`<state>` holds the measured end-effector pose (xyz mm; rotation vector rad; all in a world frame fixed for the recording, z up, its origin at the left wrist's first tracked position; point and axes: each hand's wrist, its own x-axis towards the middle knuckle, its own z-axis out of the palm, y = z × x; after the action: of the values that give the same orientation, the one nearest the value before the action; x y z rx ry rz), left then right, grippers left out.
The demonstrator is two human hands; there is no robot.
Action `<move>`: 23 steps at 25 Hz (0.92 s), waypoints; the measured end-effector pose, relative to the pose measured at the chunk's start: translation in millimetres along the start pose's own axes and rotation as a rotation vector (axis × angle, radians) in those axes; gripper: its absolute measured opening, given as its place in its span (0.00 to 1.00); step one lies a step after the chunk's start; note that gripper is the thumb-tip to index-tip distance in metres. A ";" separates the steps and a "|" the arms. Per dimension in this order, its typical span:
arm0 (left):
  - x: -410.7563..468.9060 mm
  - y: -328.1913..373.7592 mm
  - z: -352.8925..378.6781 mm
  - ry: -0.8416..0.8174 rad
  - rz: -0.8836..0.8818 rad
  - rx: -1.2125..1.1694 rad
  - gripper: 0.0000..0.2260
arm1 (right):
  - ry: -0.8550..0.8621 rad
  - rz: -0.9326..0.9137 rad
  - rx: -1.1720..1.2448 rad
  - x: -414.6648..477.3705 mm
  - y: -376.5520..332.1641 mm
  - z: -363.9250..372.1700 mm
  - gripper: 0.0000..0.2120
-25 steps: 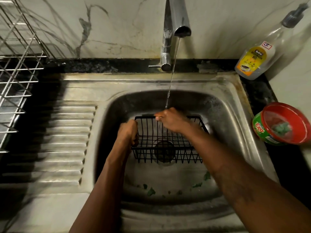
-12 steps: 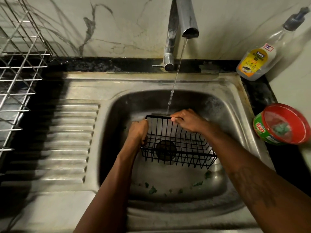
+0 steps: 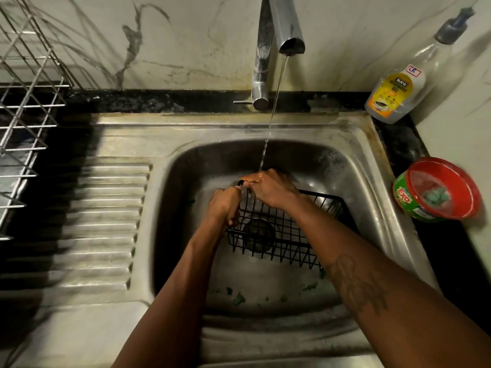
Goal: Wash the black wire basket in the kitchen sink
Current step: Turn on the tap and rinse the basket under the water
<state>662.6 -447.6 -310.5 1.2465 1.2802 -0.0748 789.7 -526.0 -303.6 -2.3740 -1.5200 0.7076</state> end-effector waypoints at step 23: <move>-5.9 -8.3 -55.3 0.182 -0.014 -0.112 0.10 | 0.249 -0.042 0.169 -16.4 16.2 6.5 0.03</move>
<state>618.3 -414.7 -299.7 1.1684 1.4302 0.1017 793.5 -548.1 -311.9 -2.2042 -1.3468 0.4884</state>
